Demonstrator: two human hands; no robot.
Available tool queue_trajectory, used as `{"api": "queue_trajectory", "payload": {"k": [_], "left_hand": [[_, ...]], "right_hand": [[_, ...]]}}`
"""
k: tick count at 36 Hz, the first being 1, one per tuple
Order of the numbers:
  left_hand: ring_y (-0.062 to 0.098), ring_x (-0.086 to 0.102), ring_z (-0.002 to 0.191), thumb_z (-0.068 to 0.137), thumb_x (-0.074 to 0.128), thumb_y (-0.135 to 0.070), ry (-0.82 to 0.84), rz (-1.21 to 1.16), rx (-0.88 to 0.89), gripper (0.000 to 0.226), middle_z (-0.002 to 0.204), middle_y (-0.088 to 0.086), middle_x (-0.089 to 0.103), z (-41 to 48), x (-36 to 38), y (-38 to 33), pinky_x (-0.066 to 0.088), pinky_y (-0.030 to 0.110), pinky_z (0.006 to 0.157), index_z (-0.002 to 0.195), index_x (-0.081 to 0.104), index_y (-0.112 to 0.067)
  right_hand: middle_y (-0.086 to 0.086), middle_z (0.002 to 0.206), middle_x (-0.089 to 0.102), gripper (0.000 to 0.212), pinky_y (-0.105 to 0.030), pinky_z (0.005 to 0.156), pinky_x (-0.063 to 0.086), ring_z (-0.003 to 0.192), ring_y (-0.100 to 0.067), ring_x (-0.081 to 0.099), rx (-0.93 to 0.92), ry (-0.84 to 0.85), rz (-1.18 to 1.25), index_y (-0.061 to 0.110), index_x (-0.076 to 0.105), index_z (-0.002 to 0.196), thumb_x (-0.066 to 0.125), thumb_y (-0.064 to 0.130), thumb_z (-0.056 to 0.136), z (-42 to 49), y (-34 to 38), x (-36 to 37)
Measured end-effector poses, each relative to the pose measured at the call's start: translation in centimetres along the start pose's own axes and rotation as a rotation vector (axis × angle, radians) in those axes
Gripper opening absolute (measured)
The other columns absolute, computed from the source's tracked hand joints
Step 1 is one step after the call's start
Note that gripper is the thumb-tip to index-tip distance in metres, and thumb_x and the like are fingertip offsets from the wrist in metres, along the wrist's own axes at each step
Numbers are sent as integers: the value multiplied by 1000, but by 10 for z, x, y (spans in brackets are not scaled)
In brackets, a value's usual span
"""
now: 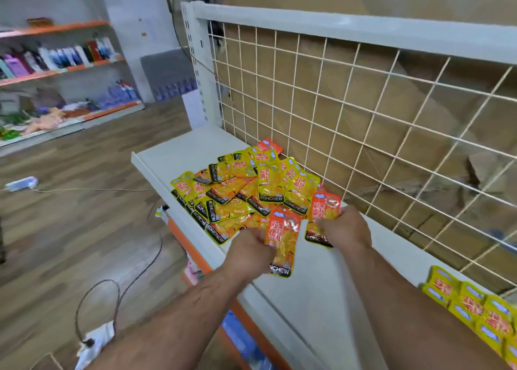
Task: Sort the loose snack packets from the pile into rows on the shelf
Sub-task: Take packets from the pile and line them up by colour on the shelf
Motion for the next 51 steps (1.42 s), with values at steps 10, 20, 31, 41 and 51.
{"api": "queue_trajectory", "payload": {"k": [10, 20, 31, 41, 51], "left_hand": [[18, 41, 50, 82, 68, 3, 84, -156, -13, 44, 60, 2, 34, 6, 5, 2, 42, 20, 42, 63, 34, -18], [16, 51, 52, 79, 73, 4, 183, -219, -18, 27, 68, 6, 52, 3, 7, 2, 48, 24, 45, 74, 50, -10], [18, 53, 58, 85, 67, 7, 368, -287, 38, 24, 77, 11, 58, -28, 14, -12, 51, 21, 38, 74, 55, -10], [11, 45, 37, 84, 65, 7, 692, -179, 158, 27, 64, 8, 55, -132, 75, -16, 36, 18, 36, 70, 53, -13], [16, 52, 48, 81, 70, 3, 838, -14, 241, 8, 71, 11, 67, -234, 139, -17, 42, 24, 47, 80, 67, -5]], "right_hand": [[-4, 95, 64, 20, -32, 74, 47, 93, -28, 63, -24, 53, 24, 20, 52, 86, 71, 19, 79, -16, 6, -5], [-7, 52, 58, 26, -20, 37, 36, 37, -15, 49, 29, 70, 201, 13, 50, 70, 72, 7, 82, -87, -24, -30], [-17, 55, 56, 31, -41, 54, 56, 47, -26, 59, 174, -89, 581, 14, 43, 76, 61, -8, 89, -197, -73, -64], [-10, 58, 52, 23, -19, 36, 41, 35, -11, 48, 291, -186, 707, 10, 47, 84, 65, -2, 90, -300, -127, -85], [-9, 52, 54, 18, -25, 42, 44, 38, -14, 48, 330, -372, 691, 7, 51, 84, 66, 2, 90, -390, -205, -147]]}}
Point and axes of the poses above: each hand's wrist, its own z-axis towards the middle knuckle, its own x-axis out of the palm, y = z × x, the point moved 8 cm from there along z, towards the middle knuckle
